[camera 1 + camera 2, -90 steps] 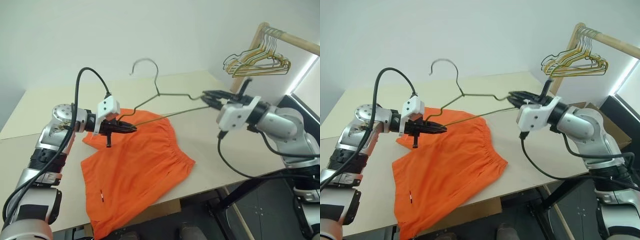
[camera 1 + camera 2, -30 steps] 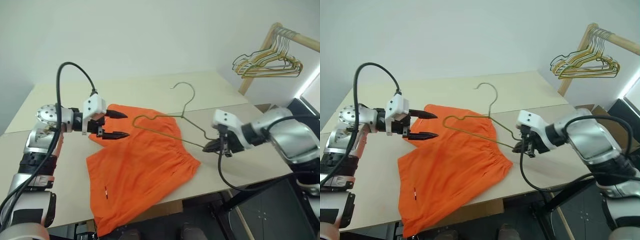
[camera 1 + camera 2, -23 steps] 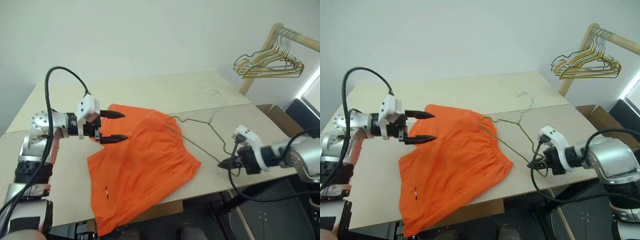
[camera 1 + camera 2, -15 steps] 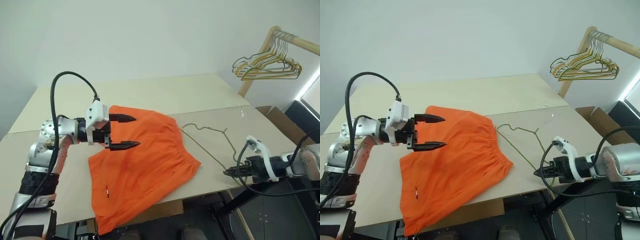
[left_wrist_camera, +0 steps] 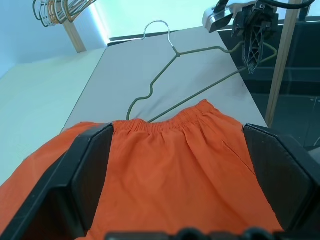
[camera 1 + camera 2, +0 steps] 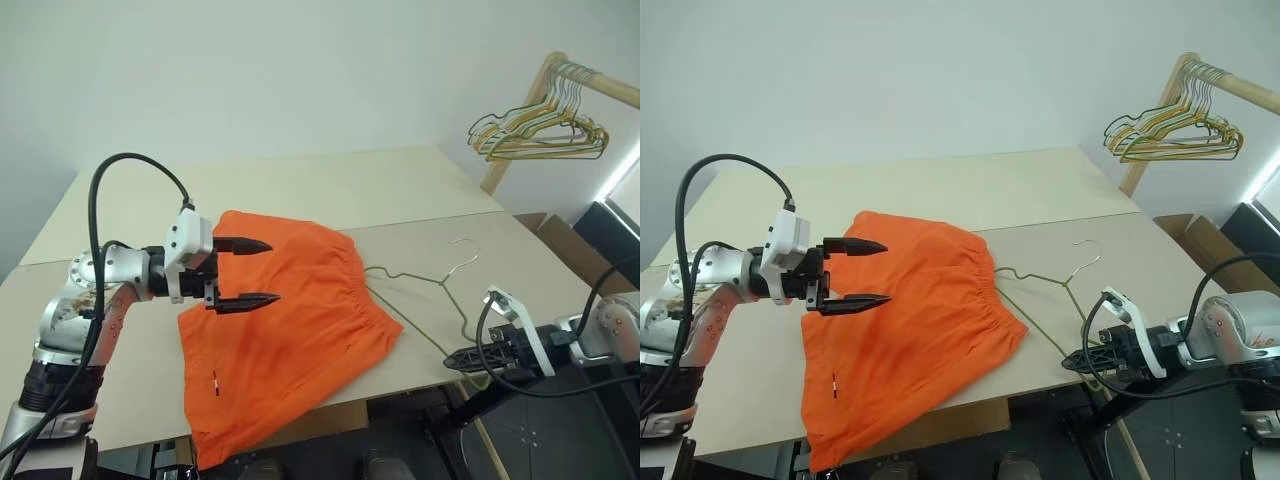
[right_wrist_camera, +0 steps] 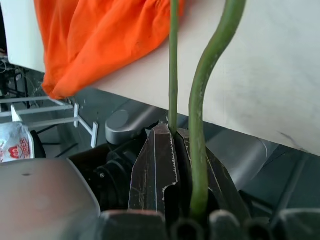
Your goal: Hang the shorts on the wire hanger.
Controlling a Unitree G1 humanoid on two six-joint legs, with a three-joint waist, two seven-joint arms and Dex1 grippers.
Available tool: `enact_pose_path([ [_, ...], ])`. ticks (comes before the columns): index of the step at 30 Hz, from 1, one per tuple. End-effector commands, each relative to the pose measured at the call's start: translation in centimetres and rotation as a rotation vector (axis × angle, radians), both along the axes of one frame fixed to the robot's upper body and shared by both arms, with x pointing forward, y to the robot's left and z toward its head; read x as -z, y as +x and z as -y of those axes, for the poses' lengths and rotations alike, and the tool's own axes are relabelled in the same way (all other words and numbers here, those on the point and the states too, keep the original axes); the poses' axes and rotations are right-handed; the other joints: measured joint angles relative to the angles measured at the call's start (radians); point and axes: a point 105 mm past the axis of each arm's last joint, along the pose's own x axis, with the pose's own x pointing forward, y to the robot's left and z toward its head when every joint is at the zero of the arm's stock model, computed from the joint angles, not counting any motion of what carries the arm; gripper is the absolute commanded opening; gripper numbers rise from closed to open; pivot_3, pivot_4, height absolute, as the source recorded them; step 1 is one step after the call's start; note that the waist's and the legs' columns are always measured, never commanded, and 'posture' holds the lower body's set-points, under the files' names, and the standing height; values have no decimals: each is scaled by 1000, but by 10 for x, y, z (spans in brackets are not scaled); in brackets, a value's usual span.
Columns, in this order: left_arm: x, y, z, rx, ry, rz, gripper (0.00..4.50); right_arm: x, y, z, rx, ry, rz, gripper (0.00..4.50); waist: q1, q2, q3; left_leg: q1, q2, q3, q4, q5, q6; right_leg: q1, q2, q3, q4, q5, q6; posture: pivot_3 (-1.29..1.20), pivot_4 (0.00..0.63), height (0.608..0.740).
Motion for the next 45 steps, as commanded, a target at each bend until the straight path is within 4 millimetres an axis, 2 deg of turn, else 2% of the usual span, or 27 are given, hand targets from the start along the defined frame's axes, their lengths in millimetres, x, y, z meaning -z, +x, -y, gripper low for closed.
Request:
enact_pose_path([
  [1, -12, -4, -1, 0, -14, 43, 4475, -12, 4, 2, 4, 30, 42, 0, 0, 0, 0, 0, 0, 0, 0, 0, 0, 0, 0, 0, 0, 0, 0, -20, 0, 740],
  [7, -10, -4, -1, 2, -13, 42, 4475, -16, 10, -2, 3, 64, 90, 0, 1, 0, 0, 0, 0, 0, 0, 0, 0, 0, 0, 0, 0, 0, 0, -16, 0, 740],
  [14, -11, -4, -2, 3, -11, 41, 4475, -22, 6, -10, -35, 142, 135, 0, 12, 0, 0, 0, 0, 0, 0, 0, 0, 0, 0, 0, 0, 0, 0, -6, 0, 740],
  [17, -11, -4, -2, 8, -9, 42, 4475, -6, 6, -15, -59, 87, 121, 0, 17, 0, 0, 0, 0, 0, 0, 0, 0, 0, 0, 0, 0, 0, 0, -7, 0, 740],
  [19, -10, -4, 0, 11, -10, 42, 4475, 3, 14, -15, -40, 64, 130, 0, 18, 0, 0, 0, 0, 0, 0, 0, 0, 0, 0, 0, 0, 0, 0, -1, 0, 740],
  [22, -11, -4, 0, 20, -6, 43, 4475, 7, 24, -20, -40, 76, 138, 0, 19, 0, 0, 0, 0, 0, 0, 0, 0, 0, 0, 0, 0, 0, 0, 4, 0, 740],
  [24, -12, -4, -2, 22, 5, 47, 4475, 11, 17, -26, -117, 49, 113, 0, 21, 0, 0, 0, -1, 0, 0, 0, -1, -1, 0, 0, 0, 0, 0, 11, 0, 740],
  [27, -14, -4, -3, 22, 12, 51, 4475, 21, 6, -24, -196, -13, 81, 0, 25, 0, 0, -1, 0, 0, -1, 0, -1, -1, 1, -1, -1, 0, 0, 19, 0, 740],
  [31, -14, -4, -5, 19, 17, 54, 4475, 17, -3, -21, -280, -8, 78, 0, 29, 0, 0, -1, 0, 0, 0, 0, 0, -1, 0, -1, -1, 0, 0, 29, 0, 740],
  [35, -11, -6, -4, 20, 18, 51, 4475, 18, 11, -19, -265, -49, 110, 0, 25, 0, 0, -1, 0, 0, 0, 0, 0, -1, 0, -1, -1, 0, 0, 28, 0, 740],
  [40, -12, -6, -3, 22, 21, 57, 4475, 23, 50, -22, -113, -45, 178, 0, 22, 0, 0, 0, 0, 1, -1, 1, -2, 0, 1, 0, 0, 0, 0, 36, 0, 740],
  [42, -12, -6, -4, 18, 25, 60, 4475, 25, 52, -25, -120, -32, 179, 0, 29, 0, 0, 0, -1, 1, -1, 3, -6, -1, 1, 0, 0, 0, 0, 54, 0, 740],
  [45, -12, -7, -5, 14, 29, 61, 4475, 26, 38, -38, -231, 22, 159, 0, 46, 0, 0, -3, -1, 0, -1, 4, -7, -2, 0, -1, -1, 0, 0, 64, 0, 740],
])
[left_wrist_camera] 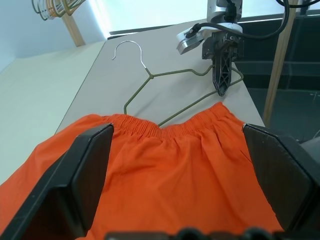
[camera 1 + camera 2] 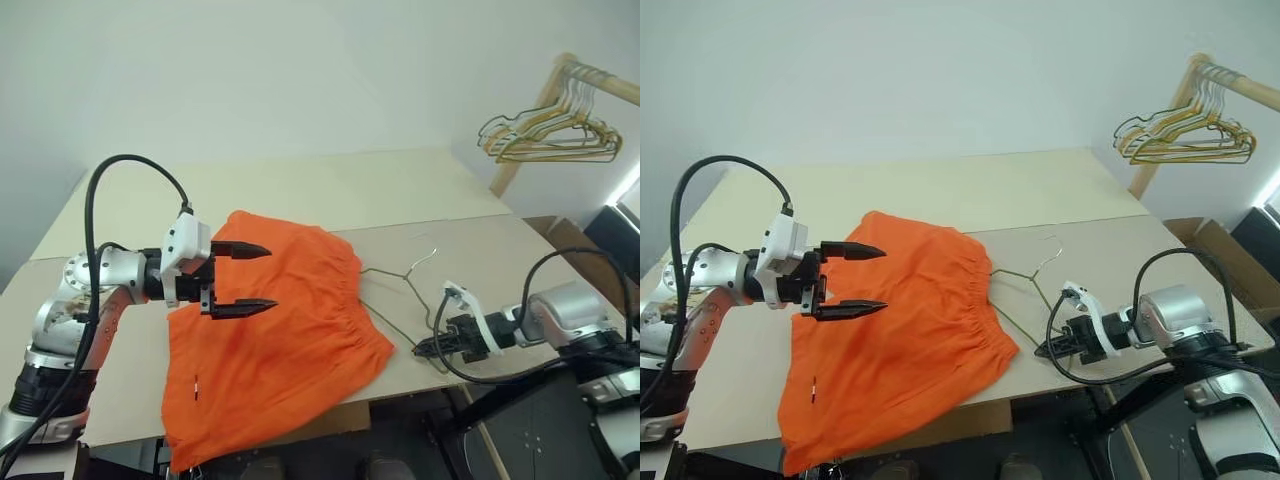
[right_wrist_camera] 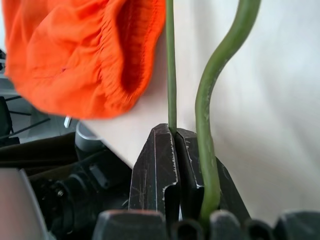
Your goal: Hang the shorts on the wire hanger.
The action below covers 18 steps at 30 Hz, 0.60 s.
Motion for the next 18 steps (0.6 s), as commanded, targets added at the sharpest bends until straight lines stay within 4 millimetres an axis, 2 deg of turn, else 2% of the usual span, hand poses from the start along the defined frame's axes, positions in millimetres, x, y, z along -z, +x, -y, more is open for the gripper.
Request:
enact_pose_path([
  [1, -12, -2, -3, -4, 2, 63, 4475, -11, -7, -13, -115, 65, 20, 0, 6, 0, 0, 0, 0, 0, 0, 0, 0, 0, 0, 0, 0, 0, 0, 66, 0, 740],
  [3, -12, -2, -3, -6, 3, 63, 4475, -12, -9, -18, -149, 86, 14, 0, 8, 0, 0, -1, 0, 0, 0, 0, 1, 0, 0, 0, -1, 0, 0, 69, 0, 740],
  [10, -13, -2, -4, -11, 8, 66, 4475, -13, 21, -28, -31, 138, 18, 0, 4, 0, 0, 1, 0, 0, 0, -1, 2, 1, 1, 0, 1, 0, 0, 77, 0, 740],
  [12, -13, -3, -4, -14, 12, 71, 4475, -15, 21, -30, -25, 167, -6, 0, 5, 0, 0, 1, 0, 0, 0, -1, 2, 0, 1, 0, 1, 0, 0, 90, 0, 740],
  [16, -13, -4, -5, -17, 13, 72, 4475, -16, 5, -28, -81, 201, -58, 0, 19, 0, 0, -1, 0, -1, 0, 0, 0, 0, 0, -1, 0, 0, 0, 96, 0, 740],
  [18, -12, -5, -6, -19, 13, 71, 4475, -13, 5, -31, -73, 195, -69, 0, 21, 0, 0, -2, 0, -1, 0, 0, 0, 0, 0, -1, -1, 0, 0, 95, 0, 740],
])
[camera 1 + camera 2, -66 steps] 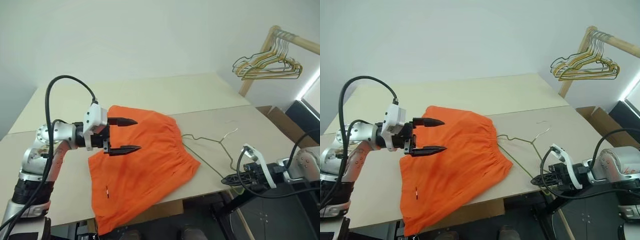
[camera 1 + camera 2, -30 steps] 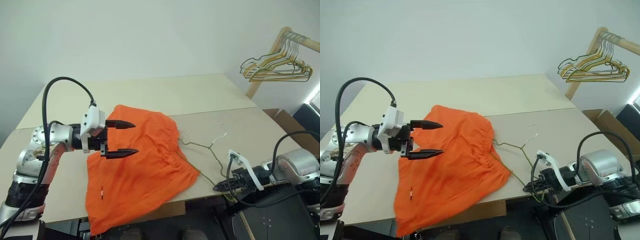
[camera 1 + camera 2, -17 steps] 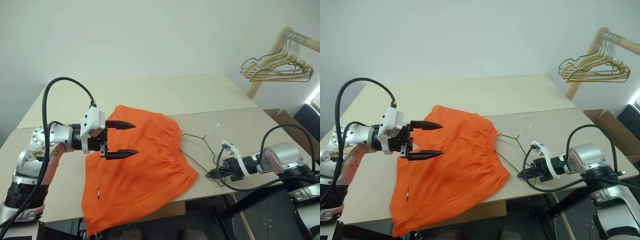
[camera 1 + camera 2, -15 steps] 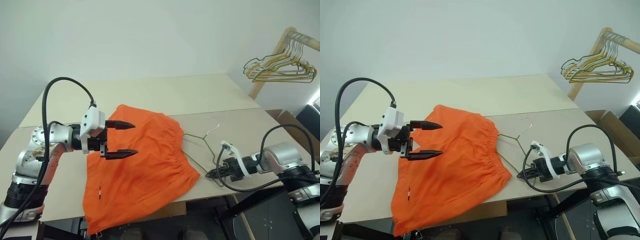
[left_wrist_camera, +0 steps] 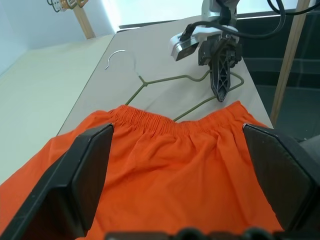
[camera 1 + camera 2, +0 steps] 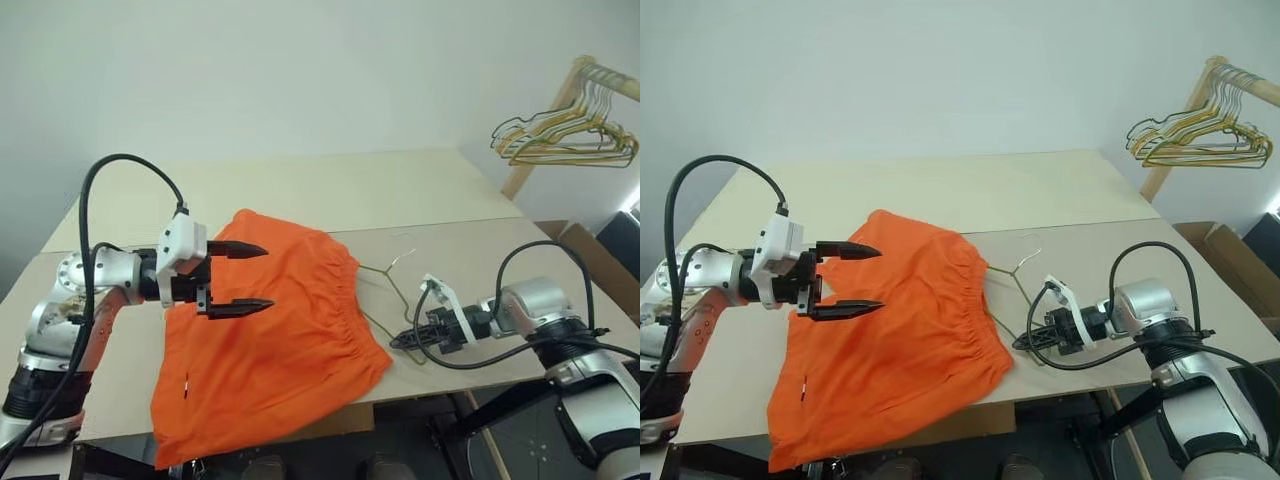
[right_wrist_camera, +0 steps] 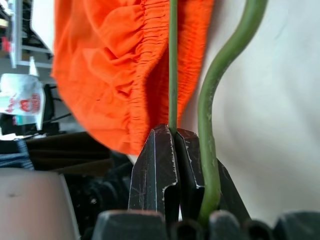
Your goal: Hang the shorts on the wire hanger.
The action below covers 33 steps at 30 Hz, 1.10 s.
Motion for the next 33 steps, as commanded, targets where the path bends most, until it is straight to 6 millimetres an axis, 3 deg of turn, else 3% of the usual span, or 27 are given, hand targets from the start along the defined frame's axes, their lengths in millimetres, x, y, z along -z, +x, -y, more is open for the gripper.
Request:
enact_pose_path([
  [1, -12, -4, 1, 8, 4, 67, 4475, -7, 3, -9, -3, 36, 3, 0, 1, 0, 0, 0, 0, 0, 0, 0, 0, 0, 0, 0, 0, 0, 0, 95, 0, 740],
  [7, -12, -3, 3, 13, 2, 69, 4475, -1, 27, -28, 100, 25, -2, 0, -8, 0, 0, 2, 0, 0, 0, 1, -1, 0, 1, 0, 2, 0, 0, 89, 0, 740],
  [14, -12, -3, 3, 19, 7, 70, 4475, -5, 40, -25, 194, 35, 48, 0, -1, 0, 0, -1, 0, 0, 0, 1, -3, -1, 0, -1, 2, 0, 0, 84, 0, 740],
  [17, -12, -3, 4, 25, 10, 70, 4475, -10, 39, -22, 152, -22, 145, 0, -1, 0, 0, -2, 0, 0, 0, 1, -3, -1, 0, -1, 1, 0, 0, 76, 0, 740],
  [23, -15, 0, 3, 35, 20, 76, 4475, -46, 36, -18, 15, -185, 532, 0, -6, 1, 0, -2, 0, -1, 0, 1, -2, -2, 0, -1, 1, 0, 0, 50, 0, 740],
  [30, -23, 15, 3, 58, 41, 125, 4475, -75, 44, -21, -30, -271, 744, 0, -16, 1, 0, 0, -1, 0, 0, 1, -2, -1, 1, -1, 1, 0, 0, 23, 0, 740],
  [33, -33, 26, 2, 67, 57, 171, 4475, -84, 53, -21, -105, -445, 924, 0, -20, 1, 0, -1, -1, 0, 0, 1, -2, -2, 1, -1, 1, 0, 0, 8, 0, 740],
])
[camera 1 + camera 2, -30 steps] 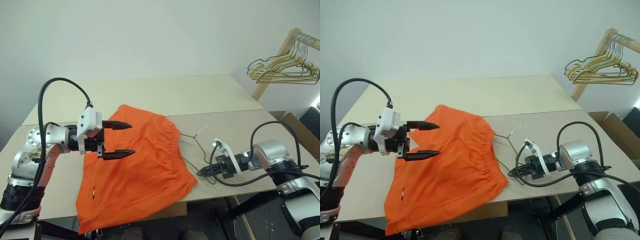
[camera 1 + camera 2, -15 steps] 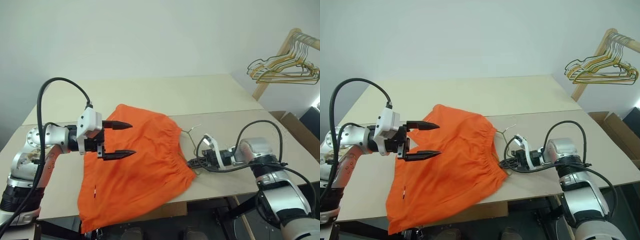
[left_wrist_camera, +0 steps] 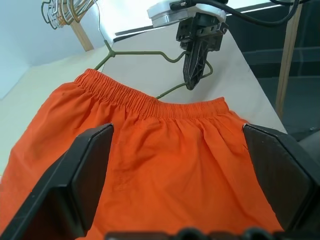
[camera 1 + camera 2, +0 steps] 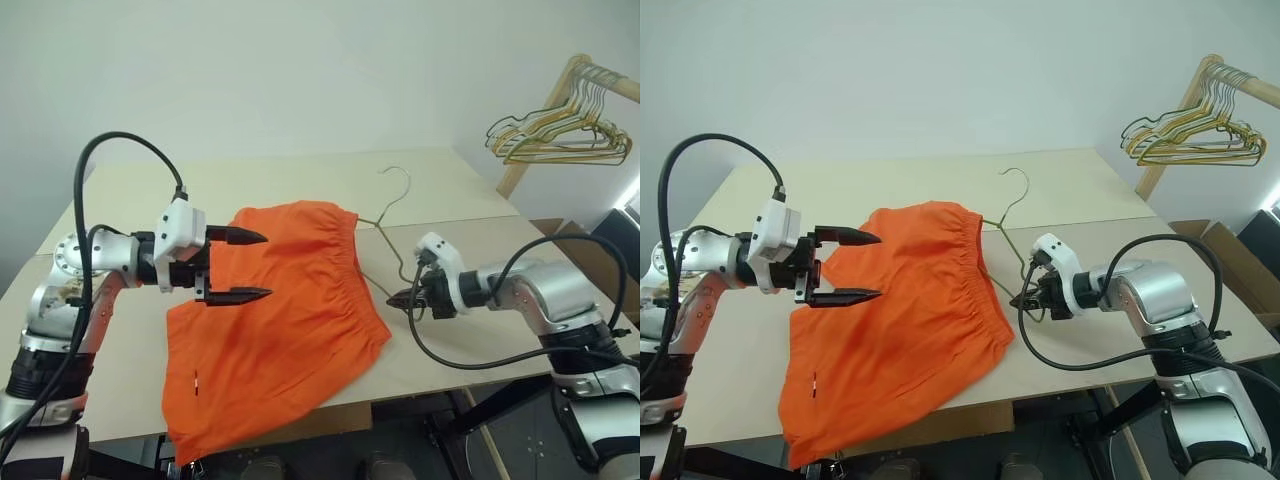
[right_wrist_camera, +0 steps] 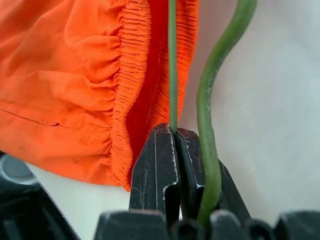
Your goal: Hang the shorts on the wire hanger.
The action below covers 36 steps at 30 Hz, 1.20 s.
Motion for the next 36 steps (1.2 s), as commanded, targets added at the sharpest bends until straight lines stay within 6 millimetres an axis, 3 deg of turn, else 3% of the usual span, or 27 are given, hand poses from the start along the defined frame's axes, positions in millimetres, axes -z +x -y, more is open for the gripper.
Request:
enact_pose_path([
  [1, -20, 12, -1, 16, 20, 97, 4475, -33, 16, -4, -62, -192, 279, 0, -3, 0, 0, 0, 0, 0, 0, 0, 0, 0, 0, 0, 0, 0, 0, 4, 0, 740],
  [6, -46, 38, -2, 24, 59, 196, 4475, -56, 18, -14, -205, -332, 443, 0, -11, 0, 0, -2, -1, 0, 0, 0, 0, -1, 0, -1, -1, 0, 0, -32, 0, 740],
  [10, -52, 50, 1, 87, 134, 234, 4475, -69, 13, -33, -300, -340, 484, 0, -30, 0, 0, -4, -1, 2, 1, 0, 0, -1, 0, -1, -2, 0, 1, -55, 0, 740],
  [15, -46, 65, 7, 145, 253, 266, 4475, -82, 12, -48, -381, -384, 537, 0, -55, 0, 0, -6, -1, 4, 2, 0, 0, -3, 0, -2, -1, 0, 1, -87, 0, 740],
  [25, -4, 84, 10, 213, 569, 251, 4475, -91, 7, -53, -450, -409, 517, 0, -81, 0, 0, -7, 0, 3, 3, -1, 1, -5, 0, -1, 0, 0, 1, -112, 0, 740],
  [28, 4, 89, 14, 215, 609, 263, 3880, -90, 4, -53, -468, -411, 501, 0, -81, 0, 0, -9, 0, 3, 4, -1, 1, -7, 0, -1, 1, 0, 1, -118, 0, 740],
  [36, 7, 91, 17, 219, 615, 277, 1257, -92, 4, -53, -447, -408, 475, 0, -99, 0, 0, -14, 0, 2, 5, -1, 1, -13, 0, 0, 3, 0, 1, -134, 0, 740],
])
